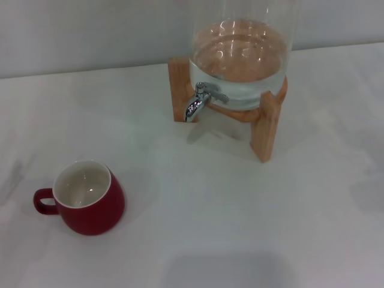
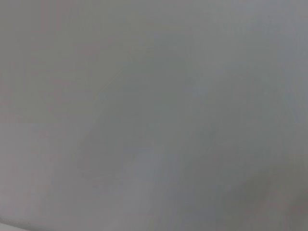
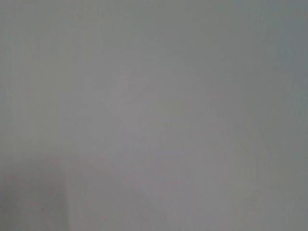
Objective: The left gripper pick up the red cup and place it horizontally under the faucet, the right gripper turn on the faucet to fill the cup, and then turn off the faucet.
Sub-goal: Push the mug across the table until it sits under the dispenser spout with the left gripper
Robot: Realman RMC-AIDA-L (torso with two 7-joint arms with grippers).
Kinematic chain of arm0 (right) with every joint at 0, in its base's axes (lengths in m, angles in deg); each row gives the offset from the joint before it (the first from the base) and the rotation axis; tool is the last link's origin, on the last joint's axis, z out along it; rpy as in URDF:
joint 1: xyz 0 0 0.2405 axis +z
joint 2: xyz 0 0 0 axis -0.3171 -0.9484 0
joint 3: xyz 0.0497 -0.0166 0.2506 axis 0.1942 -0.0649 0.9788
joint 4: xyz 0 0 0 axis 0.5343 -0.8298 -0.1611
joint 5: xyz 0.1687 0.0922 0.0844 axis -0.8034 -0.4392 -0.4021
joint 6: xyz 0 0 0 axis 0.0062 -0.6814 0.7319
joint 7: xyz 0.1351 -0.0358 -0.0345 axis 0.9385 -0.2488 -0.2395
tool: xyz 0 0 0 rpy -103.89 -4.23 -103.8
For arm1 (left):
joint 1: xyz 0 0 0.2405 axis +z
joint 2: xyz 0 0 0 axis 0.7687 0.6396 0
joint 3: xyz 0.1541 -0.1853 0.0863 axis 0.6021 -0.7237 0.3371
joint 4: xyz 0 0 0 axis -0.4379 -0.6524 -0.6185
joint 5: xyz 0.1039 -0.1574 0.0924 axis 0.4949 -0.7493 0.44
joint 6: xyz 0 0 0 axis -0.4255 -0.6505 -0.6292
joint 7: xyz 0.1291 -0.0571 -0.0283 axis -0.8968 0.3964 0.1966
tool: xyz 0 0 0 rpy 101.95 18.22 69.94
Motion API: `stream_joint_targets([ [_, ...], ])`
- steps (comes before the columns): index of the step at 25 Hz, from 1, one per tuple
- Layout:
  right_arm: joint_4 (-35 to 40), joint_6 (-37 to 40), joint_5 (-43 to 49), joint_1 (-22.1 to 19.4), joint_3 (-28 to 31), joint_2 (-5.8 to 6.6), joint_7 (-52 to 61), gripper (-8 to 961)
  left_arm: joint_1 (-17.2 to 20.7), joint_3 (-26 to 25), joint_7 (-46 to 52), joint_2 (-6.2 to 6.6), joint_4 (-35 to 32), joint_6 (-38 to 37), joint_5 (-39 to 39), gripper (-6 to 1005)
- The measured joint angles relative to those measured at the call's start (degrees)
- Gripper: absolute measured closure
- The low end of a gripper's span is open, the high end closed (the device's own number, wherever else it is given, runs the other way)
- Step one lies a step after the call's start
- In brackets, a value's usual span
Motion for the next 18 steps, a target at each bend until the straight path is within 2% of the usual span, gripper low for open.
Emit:
stream_joint_targets([
  [18, 0.0, -0.1, 0.0, -0.1, 0.0, -0.09, 0.1, 231, 0.3, 0.0, 0.0, 0.00, 0.0, 0.3, 0.0, 119],
])
